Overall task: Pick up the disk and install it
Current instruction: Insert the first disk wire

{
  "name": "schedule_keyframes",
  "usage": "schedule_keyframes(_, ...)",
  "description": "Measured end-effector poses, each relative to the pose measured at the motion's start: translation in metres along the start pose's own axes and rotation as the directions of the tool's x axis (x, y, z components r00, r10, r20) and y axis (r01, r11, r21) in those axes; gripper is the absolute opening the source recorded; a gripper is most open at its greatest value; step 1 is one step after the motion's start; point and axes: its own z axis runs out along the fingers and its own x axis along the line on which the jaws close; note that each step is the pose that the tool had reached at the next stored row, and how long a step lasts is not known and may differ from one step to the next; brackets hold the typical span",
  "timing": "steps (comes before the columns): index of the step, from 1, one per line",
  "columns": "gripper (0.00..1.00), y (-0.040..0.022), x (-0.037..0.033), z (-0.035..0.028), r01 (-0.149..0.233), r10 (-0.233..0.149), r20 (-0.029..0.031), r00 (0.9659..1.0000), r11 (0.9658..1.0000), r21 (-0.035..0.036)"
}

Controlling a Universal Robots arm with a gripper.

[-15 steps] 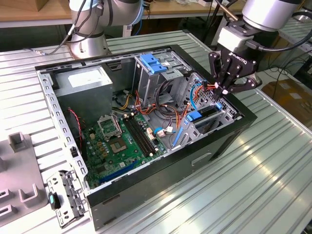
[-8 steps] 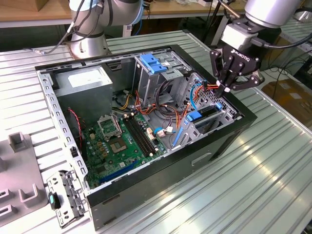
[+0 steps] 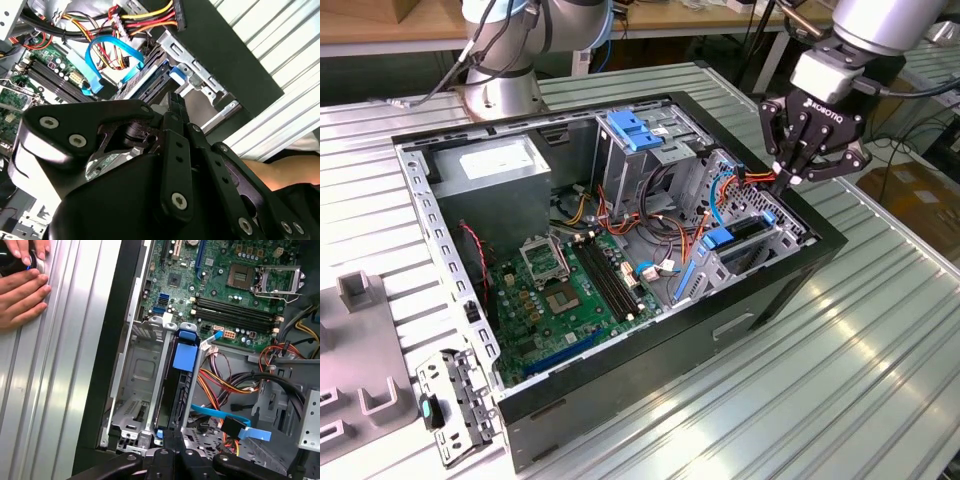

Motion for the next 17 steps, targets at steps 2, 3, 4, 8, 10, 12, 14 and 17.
schedule_keyframes(2,0.11,-0.0033,0.0001,0.0000,0.008,-0.008,0.0000,1.0000,1.0000,0.0002)
schedule_keyframes(3,0.11,-0.0041,0.0002,0.0000,0.017,-0.017,-0.0002,0.9999,0.9999,0.0005)
schedule_keyframes(4,0.11,-0.0042,0.0003,0.0000,0.044,-0.044,-0.0003,0.9990,0.9990,0.0011)
schedule_keyframes(8,0.11,-0.0043,0.0003,0.0000,0.141,-0.141,-0.0014,0.9900,0.9900,0.0038)
schedule_keyframes(10,0.11,-0.0047,0.0003,0.0000,0.177,-0.177,-0.0019,0.9843,0.9842,0.0048)
schedule_keyframes(12,0.11,-0.0067,0.0004,-0.0001,0.197,-0.197,-0.0022,0.9805,0.9805,0.0054)
schedule_keyframes(14,0.11,-0.0089,0.0002,0.0000,0.206,-0.206,-0.0021,0.9786,0.9786,0.0057)
schedule_keyframes(17,0.11,-0.0133,-0.0005,-0.0001,0.219,-0.219,-0.0024,0.9757,0.9757,0.0060)
